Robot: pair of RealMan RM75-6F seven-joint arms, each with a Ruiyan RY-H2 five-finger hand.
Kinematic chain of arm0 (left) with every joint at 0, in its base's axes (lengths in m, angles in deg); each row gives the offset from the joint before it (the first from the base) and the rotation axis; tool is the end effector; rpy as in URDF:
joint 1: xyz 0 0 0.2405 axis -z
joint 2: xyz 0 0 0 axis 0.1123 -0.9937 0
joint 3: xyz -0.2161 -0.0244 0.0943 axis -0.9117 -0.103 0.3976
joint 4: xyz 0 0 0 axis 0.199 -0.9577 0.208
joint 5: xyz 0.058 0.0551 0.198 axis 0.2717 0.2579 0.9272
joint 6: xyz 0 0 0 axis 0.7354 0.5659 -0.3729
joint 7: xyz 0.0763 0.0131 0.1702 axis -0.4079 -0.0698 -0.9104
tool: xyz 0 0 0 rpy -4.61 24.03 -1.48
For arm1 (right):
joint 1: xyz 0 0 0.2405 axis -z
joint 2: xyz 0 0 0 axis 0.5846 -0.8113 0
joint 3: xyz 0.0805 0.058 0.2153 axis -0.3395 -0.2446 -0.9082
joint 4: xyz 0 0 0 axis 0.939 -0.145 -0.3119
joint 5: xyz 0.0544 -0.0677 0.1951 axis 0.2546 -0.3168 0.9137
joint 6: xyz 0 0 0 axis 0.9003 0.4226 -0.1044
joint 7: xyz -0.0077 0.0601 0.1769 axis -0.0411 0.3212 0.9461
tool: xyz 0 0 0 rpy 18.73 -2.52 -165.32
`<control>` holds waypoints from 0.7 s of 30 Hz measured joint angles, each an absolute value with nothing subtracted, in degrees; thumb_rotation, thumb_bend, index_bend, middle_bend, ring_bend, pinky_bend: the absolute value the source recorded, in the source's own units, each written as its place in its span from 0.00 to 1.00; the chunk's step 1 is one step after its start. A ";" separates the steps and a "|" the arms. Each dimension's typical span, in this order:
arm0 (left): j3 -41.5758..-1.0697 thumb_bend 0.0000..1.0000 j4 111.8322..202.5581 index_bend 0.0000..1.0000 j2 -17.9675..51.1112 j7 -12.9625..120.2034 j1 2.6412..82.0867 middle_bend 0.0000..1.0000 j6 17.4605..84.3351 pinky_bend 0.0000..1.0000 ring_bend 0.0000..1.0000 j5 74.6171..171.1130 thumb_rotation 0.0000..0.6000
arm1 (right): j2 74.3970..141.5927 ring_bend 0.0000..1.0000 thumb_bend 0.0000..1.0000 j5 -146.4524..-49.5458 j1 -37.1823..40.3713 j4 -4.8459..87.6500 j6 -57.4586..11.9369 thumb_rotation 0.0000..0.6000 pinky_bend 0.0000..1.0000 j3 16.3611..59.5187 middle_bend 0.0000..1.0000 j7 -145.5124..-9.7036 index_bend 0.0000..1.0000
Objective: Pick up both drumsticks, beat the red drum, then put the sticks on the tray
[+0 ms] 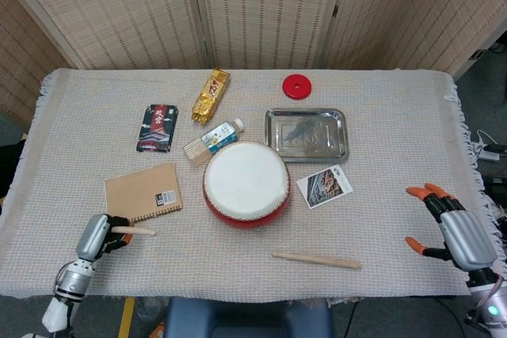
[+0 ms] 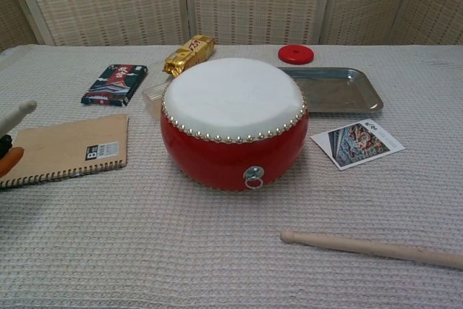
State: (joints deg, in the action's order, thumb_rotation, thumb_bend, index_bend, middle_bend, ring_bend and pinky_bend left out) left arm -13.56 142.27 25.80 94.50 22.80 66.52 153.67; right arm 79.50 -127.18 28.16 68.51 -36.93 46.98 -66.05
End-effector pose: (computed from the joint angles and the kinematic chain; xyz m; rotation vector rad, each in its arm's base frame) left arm -0.2879 0.2780 0.0156 -1.4242 -1.3549 -1.3935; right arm -0.2596 -0.2245 0.1474 1.5078 -1.1260 1.0451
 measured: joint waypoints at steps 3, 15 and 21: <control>-14.63 0.71 146.86 1.00 22.06 87.60 23.23 1.00 67.74 1.00 1.00 153.71 1.00 | 80.22 0.06 0.12 -127.73 25.93 69.79 -31.96 1.00 0.24 47.92 0.19 -65.60 0.27; -16.70 0.67 160.87 1.00 13.08 69.33 23.21 1.00 70.16 1.00 1.00 152.65 1.00 | 94.99 0.00 0.18 -128.65 18.62 68.44 -20.12 1.00 0.24 49.43 0.19 -77.33 0.44; -15.41 0.67 162.34 1.00 12.16 68.09 22.78 1.00 68.94 1.00 1.00 152.48 1.00 | 102.50 0.00 0.21 -127.41 17.01 63.87 -17.64 1.00 0.24 49.65 0.19 -85.71 0.46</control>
